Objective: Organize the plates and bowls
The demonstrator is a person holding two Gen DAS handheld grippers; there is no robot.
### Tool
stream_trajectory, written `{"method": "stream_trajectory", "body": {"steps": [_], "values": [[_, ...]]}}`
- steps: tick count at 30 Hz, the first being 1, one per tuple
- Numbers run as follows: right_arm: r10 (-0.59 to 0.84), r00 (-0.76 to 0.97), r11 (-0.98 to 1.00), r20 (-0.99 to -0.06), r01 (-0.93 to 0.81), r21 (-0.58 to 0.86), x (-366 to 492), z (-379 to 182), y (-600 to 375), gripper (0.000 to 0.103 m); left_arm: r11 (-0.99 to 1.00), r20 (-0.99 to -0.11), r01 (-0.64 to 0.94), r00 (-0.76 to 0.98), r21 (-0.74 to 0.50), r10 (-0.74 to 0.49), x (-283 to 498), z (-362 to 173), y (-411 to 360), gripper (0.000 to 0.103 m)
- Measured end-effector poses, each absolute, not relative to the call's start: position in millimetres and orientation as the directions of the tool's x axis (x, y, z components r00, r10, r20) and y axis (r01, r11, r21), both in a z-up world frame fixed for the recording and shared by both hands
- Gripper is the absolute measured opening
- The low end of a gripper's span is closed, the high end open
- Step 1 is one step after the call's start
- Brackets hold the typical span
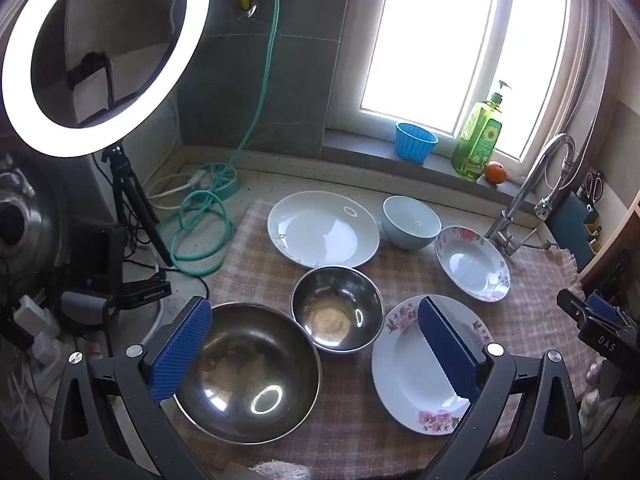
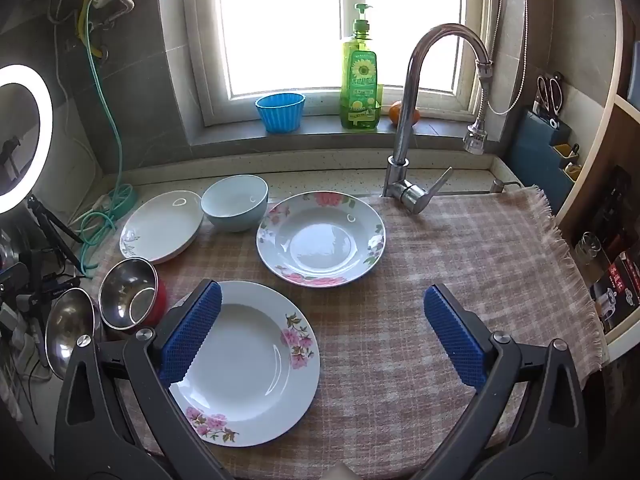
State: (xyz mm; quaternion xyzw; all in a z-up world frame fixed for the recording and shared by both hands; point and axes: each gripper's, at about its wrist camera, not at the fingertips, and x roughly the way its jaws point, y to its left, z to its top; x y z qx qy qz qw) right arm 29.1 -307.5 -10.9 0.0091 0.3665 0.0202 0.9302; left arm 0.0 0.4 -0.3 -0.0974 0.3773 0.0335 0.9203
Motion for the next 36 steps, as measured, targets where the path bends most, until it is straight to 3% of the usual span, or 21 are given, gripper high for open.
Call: {"method": "stream_trajectory", "body": {"steps": [36], "values": [[0.034,0.737,0.999,-0.675,-0.020,0.028,31.2,-5.1,-314.3,0.103,0.983,-0.685,-0.115,0.729,-0.142,-0.013,3.7,3.8,-6.8,0.102]]}}
